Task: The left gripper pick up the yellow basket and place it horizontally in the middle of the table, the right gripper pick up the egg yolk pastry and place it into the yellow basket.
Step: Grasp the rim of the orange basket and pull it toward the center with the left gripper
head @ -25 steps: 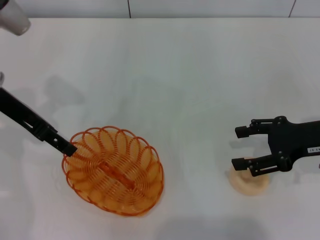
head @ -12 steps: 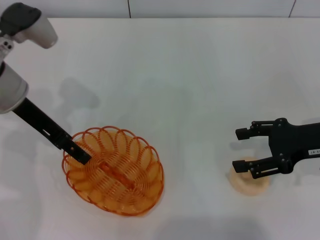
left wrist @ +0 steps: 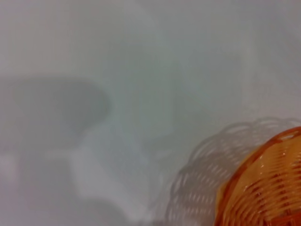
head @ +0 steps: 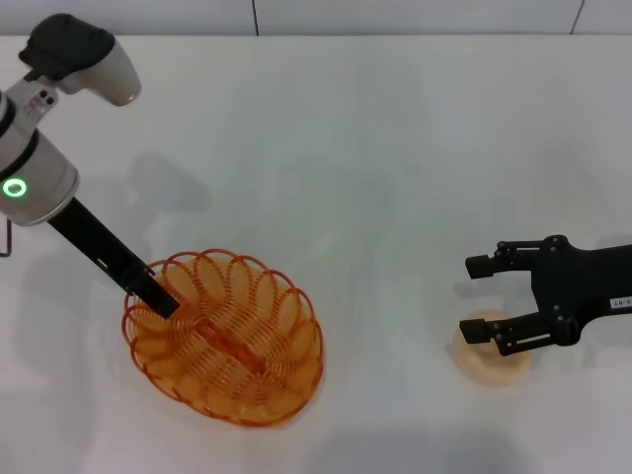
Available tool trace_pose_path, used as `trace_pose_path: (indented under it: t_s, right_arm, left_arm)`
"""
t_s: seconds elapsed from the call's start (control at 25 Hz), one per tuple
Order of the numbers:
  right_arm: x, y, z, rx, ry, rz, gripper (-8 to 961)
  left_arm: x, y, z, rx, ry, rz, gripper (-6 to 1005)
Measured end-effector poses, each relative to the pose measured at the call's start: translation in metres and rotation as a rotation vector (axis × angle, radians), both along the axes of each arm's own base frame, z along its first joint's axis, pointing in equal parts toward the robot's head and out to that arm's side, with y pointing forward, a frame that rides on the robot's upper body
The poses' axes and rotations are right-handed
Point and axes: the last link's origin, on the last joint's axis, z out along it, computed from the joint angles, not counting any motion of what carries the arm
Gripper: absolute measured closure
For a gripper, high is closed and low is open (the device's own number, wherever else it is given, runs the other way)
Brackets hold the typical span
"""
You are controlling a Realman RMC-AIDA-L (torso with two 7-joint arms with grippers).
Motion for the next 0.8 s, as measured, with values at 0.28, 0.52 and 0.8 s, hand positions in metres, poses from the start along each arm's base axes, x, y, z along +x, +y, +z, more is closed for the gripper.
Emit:
trace_pose_path:
  t_s: [0.28,0.52,0.8]
  right_arm:
    - [0.0000,0.0000,0.0000,0.000,0.000,0.000,112]
    - [-0.0001,0.0001,0.0000,0.000,0.000,0.001,111]
    - [-0.0004,0.0003,0.0000,0.000,0.000,0.001,111]
  left_arm:
    - [0.0028,0.0025,-0.0030,0.006,0.010,-0.012,521]
    - [0.0029,0.0028,-0.0029,0.012,0.010,-0.004,663]
    - [0.0041,0.0023,-0.0048,0.002,0.013,-0.014,720]
